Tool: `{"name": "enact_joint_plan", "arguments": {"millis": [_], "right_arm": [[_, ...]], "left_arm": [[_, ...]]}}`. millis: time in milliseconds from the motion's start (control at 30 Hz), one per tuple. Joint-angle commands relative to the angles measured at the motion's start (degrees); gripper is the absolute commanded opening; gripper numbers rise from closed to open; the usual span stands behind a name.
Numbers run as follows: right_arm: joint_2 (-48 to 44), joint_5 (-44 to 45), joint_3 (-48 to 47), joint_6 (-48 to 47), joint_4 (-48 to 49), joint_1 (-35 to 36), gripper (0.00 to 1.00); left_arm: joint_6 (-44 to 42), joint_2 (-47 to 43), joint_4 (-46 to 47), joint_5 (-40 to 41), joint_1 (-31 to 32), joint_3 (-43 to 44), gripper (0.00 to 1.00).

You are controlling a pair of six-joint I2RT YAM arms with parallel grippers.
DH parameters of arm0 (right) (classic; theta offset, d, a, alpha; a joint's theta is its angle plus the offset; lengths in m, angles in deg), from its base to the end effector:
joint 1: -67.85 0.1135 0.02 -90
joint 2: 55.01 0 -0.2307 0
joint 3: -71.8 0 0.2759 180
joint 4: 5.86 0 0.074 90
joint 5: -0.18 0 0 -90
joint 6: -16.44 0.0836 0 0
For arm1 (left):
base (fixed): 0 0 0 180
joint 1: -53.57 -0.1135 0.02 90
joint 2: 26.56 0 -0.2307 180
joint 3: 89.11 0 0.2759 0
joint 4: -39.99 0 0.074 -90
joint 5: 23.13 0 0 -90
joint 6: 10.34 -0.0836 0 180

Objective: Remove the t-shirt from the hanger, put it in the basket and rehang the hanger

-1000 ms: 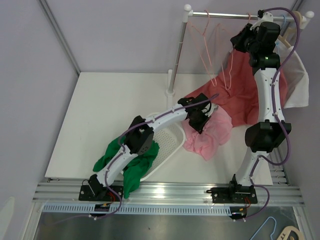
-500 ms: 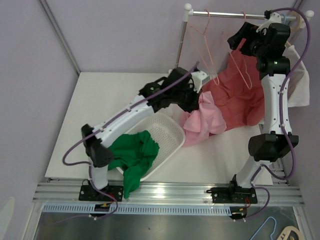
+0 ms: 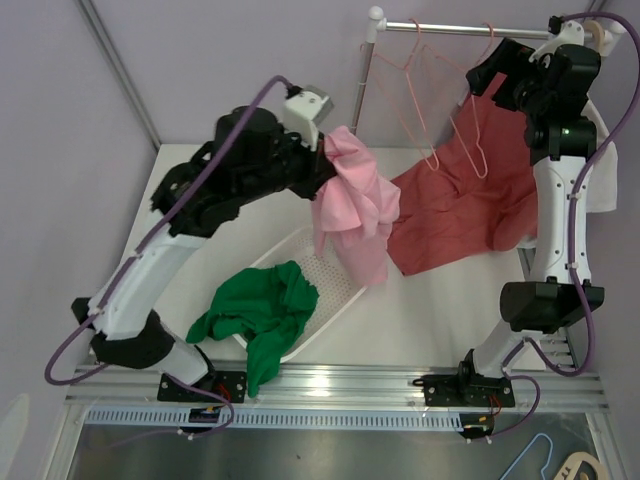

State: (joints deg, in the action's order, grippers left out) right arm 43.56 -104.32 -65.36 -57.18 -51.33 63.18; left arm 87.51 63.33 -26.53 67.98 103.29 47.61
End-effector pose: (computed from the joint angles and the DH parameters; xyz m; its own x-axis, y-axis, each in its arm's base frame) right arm 0.4241 -0.0136 0.4952 -0.1622 0.2872 -0.9440 -0.1284 0.9424 0.3088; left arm 0.2318 -0.2711 0.4923 -0.3184 0.1644 -0.9336 0.7142 0.6892 -0.1221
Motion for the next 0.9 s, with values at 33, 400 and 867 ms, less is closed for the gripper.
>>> {"name": "enact_joint_plan", "arguments": {"millis": [33, 400, 867], "right_arm": [[-3.7, 6.9, -0.7, -1.4, -2.4, -2.1, 0.99], [-2.5, 12.7, -3.6, -3.9, -8.1, -11.2, 0.99], [6.8, -1.8, -7.3, -4.5, 0.1, -15.2, 0.99]], "left_arm": [[-2.2, -10.7, -0.4, 7.7, -3.6, 3.3, 0.01], [1.3, -21.7, 1.7, -0.7, -12.9, -19.9, 0.01], [12.7, -28.0, 20.5, 0.0, -14.0, -68.1, 0.01]]}}
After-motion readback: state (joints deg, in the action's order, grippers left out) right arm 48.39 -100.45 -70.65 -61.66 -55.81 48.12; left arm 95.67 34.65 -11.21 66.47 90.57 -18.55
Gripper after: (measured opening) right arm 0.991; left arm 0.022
